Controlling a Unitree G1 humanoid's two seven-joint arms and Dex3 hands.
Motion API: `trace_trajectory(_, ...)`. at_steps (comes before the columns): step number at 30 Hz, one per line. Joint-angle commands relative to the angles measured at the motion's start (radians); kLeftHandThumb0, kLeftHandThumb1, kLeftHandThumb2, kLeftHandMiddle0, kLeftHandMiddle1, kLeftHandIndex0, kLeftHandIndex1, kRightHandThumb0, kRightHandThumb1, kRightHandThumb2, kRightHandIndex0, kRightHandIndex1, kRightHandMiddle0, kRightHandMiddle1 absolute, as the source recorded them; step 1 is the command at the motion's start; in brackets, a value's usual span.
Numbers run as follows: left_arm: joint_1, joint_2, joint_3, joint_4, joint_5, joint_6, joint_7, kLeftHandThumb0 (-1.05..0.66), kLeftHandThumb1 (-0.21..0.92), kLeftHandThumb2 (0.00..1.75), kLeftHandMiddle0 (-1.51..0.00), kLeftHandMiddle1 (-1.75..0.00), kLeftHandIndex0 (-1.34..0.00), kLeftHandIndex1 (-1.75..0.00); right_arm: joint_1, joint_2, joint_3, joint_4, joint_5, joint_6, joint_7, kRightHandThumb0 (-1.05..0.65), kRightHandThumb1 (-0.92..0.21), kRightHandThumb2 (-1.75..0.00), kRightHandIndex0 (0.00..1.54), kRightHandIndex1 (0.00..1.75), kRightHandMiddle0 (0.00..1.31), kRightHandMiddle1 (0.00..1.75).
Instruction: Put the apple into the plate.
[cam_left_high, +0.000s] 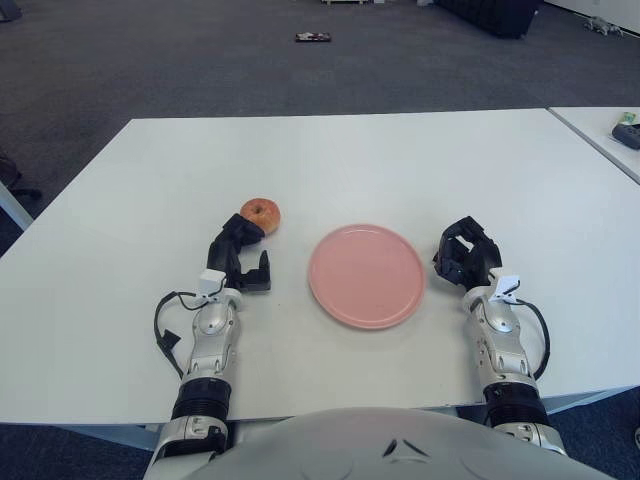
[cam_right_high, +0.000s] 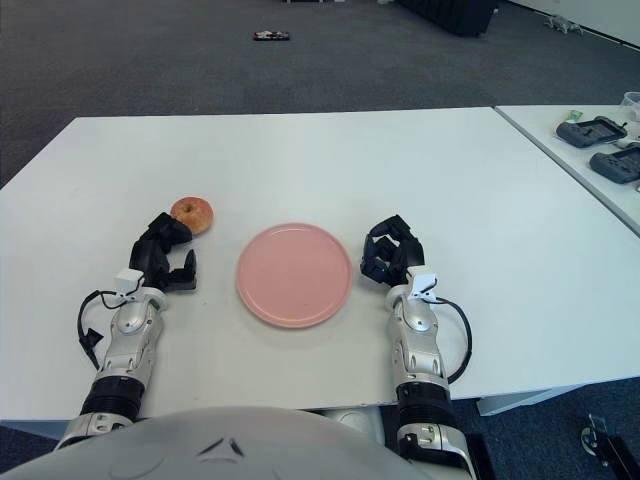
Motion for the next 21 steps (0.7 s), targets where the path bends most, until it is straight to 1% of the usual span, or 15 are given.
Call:
trace_trajectory(1,0.040,-0.006,-0.004,0.009,0.015,0.001,0.023,-0.01,-0.07,1.75,-0.92,-1.75,-0.68,-1.69,0.032,0.009,-0.001,0.039,0.000,0.044,-0.005,-0.44,-0.44,-1.17,0.72,1.70,0.51,1.75)
trace_trajectory(3,0.046,-0.008,-0.007,-0.007,0.031,-0.012,0.039,-0.01,-0.07,1.75,-0.92,-1.75,-0.68,-1.69,0.032,0.008,0.000,0.039,-0.003,0.044,-0.007,-0.44,-0.44,-1.17,0.72,1.70,0.51,1.75)
trace_trajectory(8,0.043,0.007,-0.023,0.012,0.159,-0.130,0.154,-0.01,-0.06,1.75,-0.92,-1.75,-0.66,-1.71,0.033,0.008,0.000,0.037,-0.004,0.050,-0.008,-0.44,-0.44,-1.17,0.71,1.70,0.51,1.75)
trace_trajectory(9,0.045,0.009,-0.030,-0.023,0.201,-0.131,0.186,-0.01,-0.06,1.75,-0.92,-1.75,-0.66,-1.71,0.033,0.009,0.000,0.037,-0.003,0.051,-0.009,-0.44,-0.44,-1.17,0.71,1.70,0.51,1.75)
trace_trajectory(11,0.048,0.010,-0.038,-0.066,0.247,-0.130,0.224,-0.01,-0.05,1.74,-0.91,-1.75,-0.64,-1.73,0.032,0.009,-0.001,0.037,-0.002,0.052,-0.010,-0.44,-0.44,-1.17,0.71,1.70,0.51,1.75)
trace_trajectory(12,0.049,0.010,-0.041,-0.075,0.258,-0.129,0.235,-0.01,-0.05,1.74,-0.91,-1.75,-0.64,-1.74,0.032,0.009,0.000,0.037,-0.002,0.053,-0.011,-0.44,-0.44,-1.17,0.71,1.70,0.51,1.75)
trace_trajectory(16,0.043,0.030,-0.055,-0.079,0.374,-0.164,0.338,-0.01,-0.02,1.72,-0.89,-1.75,-0.61,-1.74,0.033,0.010,-0.001,0.039,0.000,0.050,-0.012,-0.44,-0.44,-1.17,0.71,1.70,0.51,1.75)
trace_trajectory(18,0.042,0.052,-0.070,-0.107,0.462,-0.158,0.393,-0.01,0.04,1.65,-0.84,-1.75,-0.56,-1.75,0.032,0.010,-0.002,0.043,0.004,0.047,-0.009,-0.44,-0.44,-1.17,0.71,1.70,0.51,1.75)
trace_trajectory(19,0.040,0.063,-0.079,-0.133,0.506,-0.142,0.412,-0.01,0.06,1.63,-0.83,-1.75,-0.55,-1.75,0.032,0.010,-0.002,0.044,0.006,0.045,-0.007,-0.44,-0.44,-1.17,0.71,1.70,0.51,1.75)
trace_trajectory(21,0.034,0.079,-0.093,-0.175,0.571,-0.107,0.432,-0.01,0.13,1.55,-0.77,-1.75,-0.49,-1.75,0.031,0.011,-0.003,0.047,0.007,0.043,-0.006,-0.44,-0.44,-1.17,0.71,1.70,0.51,1.75)
